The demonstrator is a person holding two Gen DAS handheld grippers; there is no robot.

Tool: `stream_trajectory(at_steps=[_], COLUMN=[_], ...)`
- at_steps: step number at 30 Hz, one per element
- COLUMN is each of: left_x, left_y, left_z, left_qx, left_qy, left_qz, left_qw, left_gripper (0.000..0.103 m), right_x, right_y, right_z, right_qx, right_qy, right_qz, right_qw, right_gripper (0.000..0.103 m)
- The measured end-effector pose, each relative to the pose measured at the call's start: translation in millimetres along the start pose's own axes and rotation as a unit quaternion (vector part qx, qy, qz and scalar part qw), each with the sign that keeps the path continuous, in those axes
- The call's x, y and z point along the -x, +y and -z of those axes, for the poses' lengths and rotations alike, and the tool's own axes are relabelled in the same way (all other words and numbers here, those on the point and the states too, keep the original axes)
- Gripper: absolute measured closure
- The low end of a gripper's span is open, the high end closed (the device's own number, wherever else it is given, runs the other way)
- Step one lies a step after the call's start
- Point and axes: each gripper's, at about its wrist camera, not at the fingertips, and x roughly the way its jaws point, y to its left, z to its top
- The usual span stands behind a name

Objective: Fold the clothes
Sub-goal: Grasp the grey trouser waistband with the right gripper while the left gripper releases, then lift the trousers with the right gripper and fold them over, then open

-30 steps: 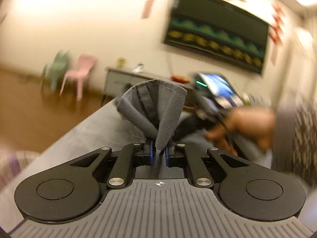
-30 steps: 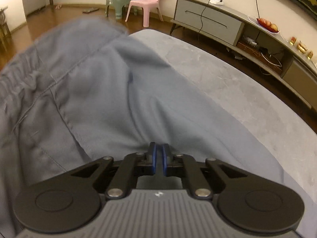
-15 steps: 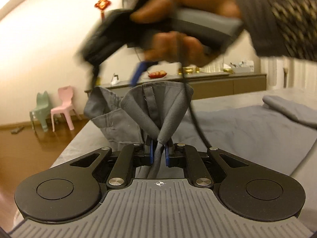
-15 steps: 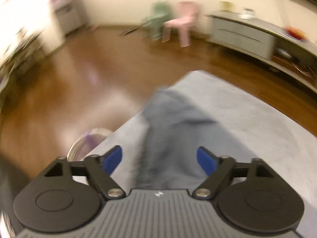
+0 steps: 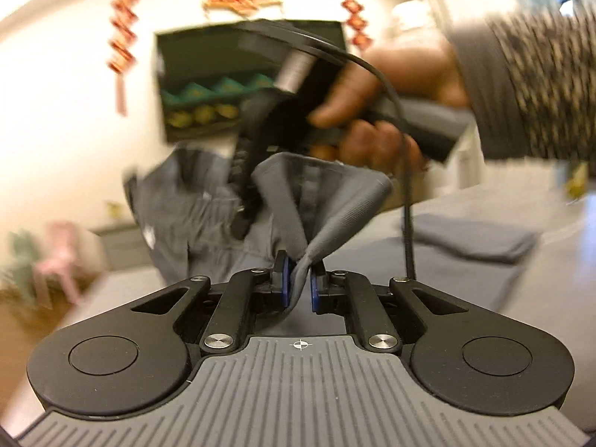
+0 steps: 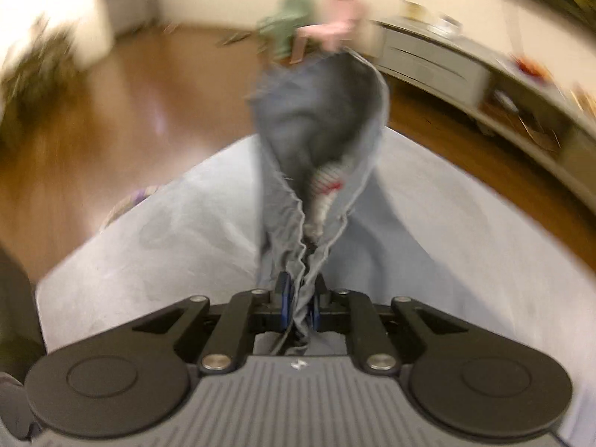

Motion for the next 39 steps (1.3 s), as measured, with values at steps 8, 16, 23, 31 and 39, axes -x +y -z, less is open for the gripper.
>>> stream_trajectory(at_steps=[8,16,23,31,39], left_x=[-25,-16,-16,-19,-51], left_y=[-39,0,6,4,-12], left_z=[4,-3,7,8,41], left_qx=[0.008,0.041,0.047,0.047,-0.028], left_qy=[0.045,0.057,0.086,0.091,0.230], left_qz=[0.115,0.086,0.070,0.066,0.038], left_qw=[0.9924,0.9939,0.9927,0.9925,0.9720], left_gripper=[0.093,0.093,0.093,0.091,0.095], right_x=[-24,-27,-14,-44,-30], right_y=[-138,-157,-156,-149,-158], right_z=[109,118,97,98,110], right_qx=[-0.170,-0.139,-0.121,-0.211,-0.197], right_qy=[0.006,-0.011,-0.049,-0.023,-0.017], right_qz=[-0.022,-0.039,-0.064,-0.147,-0.081], right_qw=[0.985,0.989,0.989,0.966,0.977], right_gripper=[0.092,0.091,0.091,0.093,0.053])
